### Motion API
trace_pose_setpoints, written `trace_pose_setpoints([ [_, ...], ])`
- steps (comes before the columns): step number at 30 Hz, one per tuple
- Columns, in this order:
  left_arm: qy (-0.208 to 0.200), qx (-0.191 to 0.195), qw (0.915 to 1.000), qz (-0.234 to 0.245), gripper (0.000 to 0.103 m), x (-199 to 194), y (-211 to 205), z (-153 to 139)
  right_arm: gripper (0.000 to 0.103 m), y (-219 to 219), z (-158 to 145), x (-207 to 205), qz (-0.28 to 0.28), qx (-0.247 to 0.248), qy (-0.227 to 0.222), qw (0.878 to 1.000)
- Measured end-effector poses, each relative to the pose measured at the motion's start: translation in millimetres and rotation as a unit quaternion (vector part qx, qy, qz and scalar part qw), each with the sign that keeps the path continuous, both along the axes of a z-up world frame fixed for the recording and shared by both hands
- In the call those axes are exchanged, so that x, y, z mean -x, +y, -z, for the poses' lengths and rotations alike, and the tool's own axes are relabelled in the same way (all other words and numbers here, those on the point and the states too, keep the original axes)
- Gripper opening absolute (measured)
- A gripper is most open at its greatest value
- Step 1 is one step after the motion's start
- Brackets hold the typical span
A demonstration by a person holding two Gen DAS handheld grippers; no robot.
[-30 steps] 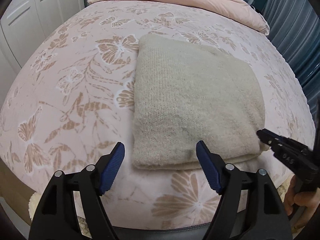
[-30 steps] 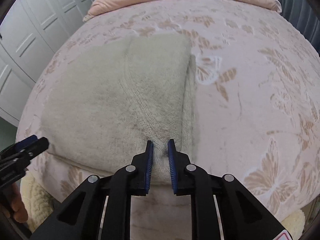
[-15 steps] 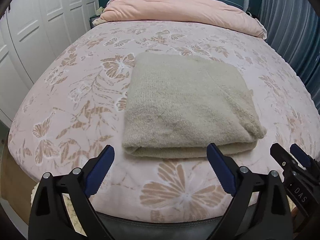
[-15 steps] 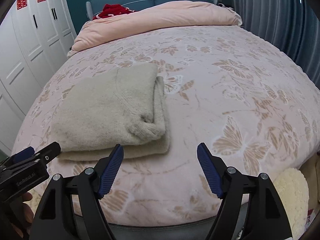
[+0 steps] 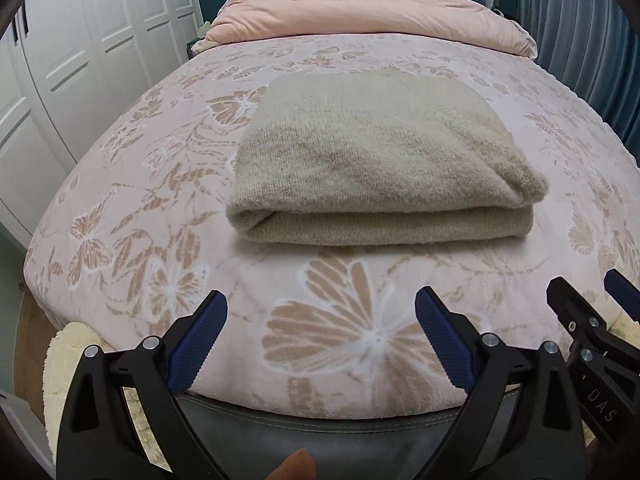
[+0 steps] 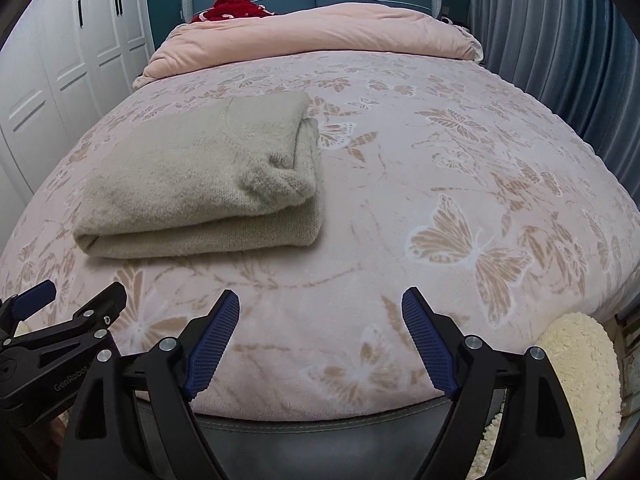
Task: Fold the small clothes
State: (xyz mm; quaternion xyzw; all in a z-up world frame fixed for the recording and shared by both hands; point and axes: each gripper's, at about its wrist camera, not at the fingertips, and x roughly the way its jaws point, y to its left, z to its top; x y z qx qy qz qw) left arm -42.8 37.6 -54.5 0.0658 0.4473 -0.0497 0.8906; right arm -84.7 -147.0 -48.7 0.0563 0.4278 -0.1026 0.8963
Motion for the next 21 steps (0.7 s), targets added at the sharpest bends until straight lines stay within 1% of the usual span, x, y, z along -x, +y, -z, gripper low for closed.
trace_pose_setpoints([
  [4, -0.006, -0.003, 1.0000, 0.002, 0.093, 5, -4, 2, 0.081, 2, 3, 1, 0.001, 0.000, 0.004, 1.000],
  [6, -0.012, -0.011, 0.9999, -0.003, 0.093, 7, -5, 3, 0.081, 4, 4, 2, 0.000, 0.002, 0.005, 1.000],
  [12, -0.021, -0.017, 0.9996, -0.013, 0.093, 9, -5, 1, 0.081, 5, 4, 3, 0.001, 0.004, 0.003, 1.000],
  [21, -0.023, -0.021, 0.9994, -0.017, 0.091, 11, -6, 1, 0.081, 11, 2, 5, 0.008, 0.009, 0.002, 1.000],
])
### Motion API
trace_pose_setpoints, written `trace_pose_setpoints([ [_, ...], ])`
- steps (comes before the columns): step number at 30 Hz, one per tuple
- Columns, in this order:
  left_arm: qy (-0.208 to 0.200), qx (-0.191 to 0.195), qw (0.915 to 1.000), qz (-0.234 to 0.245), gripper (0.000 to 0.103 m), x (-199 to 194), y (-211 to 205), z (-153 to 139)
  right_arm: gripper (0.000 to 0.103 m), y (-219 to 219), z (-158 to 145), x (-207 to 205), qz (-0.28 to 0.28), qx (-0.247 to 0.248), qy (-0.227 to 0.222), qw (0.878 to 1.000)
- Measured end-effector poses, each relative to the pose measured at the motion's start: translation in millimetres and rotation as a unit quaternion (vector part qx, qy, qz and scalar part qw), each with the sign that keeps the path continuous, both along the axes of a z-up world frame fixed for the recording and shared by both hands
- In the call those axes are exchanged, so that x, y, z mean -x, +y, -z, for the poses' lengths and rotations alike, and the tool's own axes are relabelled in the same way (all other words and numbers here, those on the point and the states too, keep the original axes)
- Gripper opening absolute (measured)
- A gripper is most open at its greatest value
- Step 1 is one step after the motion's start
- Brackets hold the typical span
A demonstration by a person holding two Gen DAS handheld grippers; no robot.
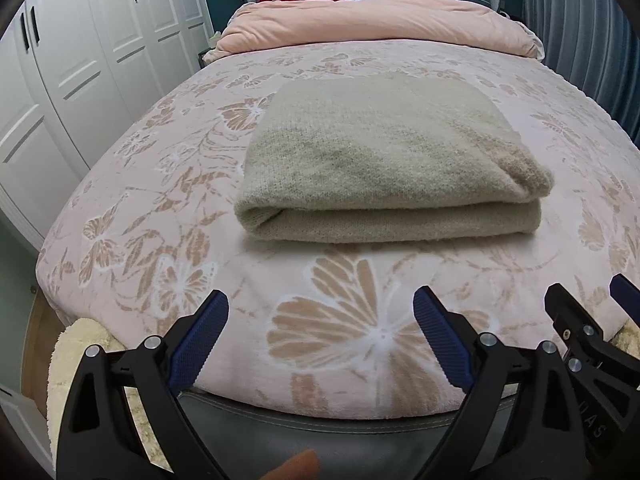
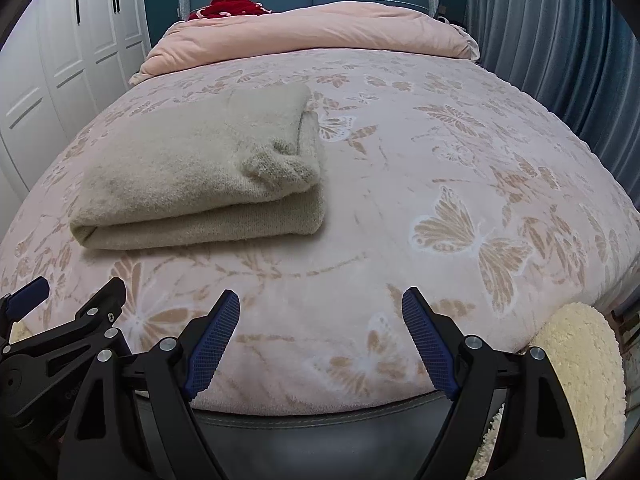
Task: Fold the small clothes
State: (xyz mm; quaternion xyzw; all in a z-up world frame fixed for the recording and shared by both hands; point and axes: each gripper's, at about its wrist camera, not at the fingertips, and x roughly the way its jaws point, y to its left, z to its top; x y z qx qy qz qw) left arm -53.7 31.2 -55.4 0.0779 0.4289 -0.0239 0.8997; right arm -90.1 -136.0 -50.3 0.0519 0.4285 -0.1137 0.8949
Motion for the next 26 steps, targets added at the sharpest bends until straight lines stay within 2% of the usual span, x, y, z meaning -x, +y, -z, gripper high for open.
trace_pose_setpoints([
  [17, 0.001, 0.002, 1.0000, -0.004, 0.089, 0.1, 2.5, 1.3, 0.081, 2.5, 0.1, 0.6, 0.001, 0.000, 0.000, 1.000],
  [22, 0.009, 0.006, 0.9999, -0.004, 0.083, 0.5, 1.5, 3.0, 0.081, 1.5, 0.8, -0.5, -0.001, 0.002, 0.004, 1.000],
  [26, 0.010, 0.006, 0.9999, -0.004, 0.083, 0.6, 1.6, 3.3, 0.081, 1.3, 1.0, -0.5, 0.000, 0.003, 0.004, 1.000],
])
